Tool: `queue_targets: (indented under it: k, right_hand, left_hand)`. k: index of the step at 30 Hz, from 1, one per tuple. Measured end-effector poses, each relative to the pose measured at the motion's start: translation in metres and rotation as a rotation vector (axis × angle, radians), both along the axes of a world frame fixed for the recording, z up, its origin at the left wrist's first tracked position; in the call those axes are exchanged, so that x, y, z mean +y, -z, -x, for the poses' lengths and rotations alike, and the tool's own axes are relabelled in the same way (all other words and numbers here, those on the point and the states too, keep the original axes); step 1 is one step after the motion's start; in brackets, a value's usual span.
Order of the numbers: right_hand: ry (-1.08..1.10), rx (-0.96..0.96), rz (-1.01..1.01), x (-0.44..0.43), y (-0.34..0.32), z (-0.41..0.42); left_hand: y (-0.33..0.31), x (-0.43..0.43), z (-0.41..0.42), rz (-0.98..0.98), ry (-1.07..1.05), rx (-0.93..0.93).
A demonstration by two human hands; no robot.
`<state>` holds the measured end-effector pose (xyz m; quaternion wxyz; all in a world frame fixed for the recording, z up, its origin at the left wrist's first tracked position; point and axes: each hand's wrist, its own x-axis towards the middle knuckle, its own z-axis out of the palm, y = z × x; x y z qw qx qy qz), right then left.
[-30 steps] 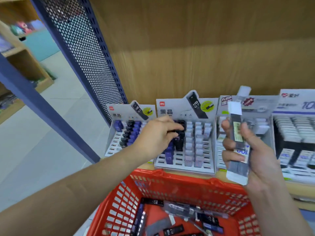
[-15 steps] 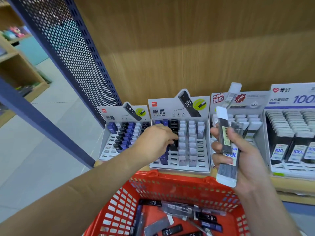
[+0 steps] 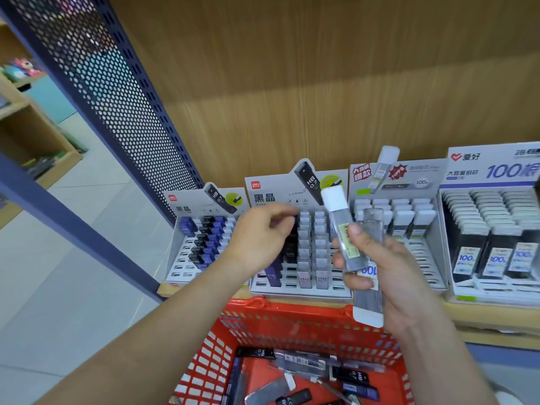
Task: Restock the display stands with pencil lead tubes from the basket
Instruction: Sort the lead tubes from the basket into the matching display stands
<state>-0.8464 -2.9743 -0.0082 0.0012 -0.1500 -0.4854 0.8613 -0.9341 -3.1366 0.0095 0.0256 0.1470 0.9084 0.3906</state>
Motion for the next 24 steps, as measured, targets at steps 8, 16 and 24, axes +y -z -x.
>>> queue_targets:
  k: [8,16,24]
  right_hand:
    - [-0.371,0.068,0.12,-0.009,-0.006,-0.005]
    - [-0.433,0.071,0.313,-0.009,-0.004,0.001]
    - [0.023,-0.028,0.616,-0.015,0.002,0.011]
  left_hand:
    - [-0.054,-0.01,-0.03,-0.651,0.194,-0.494]
    - [-0.059,-0.022,-0.024,-0.409,-0.103,-0.132]
    - [-0.062,-0.073,-0.001,-0.081,-0.192,0.094]
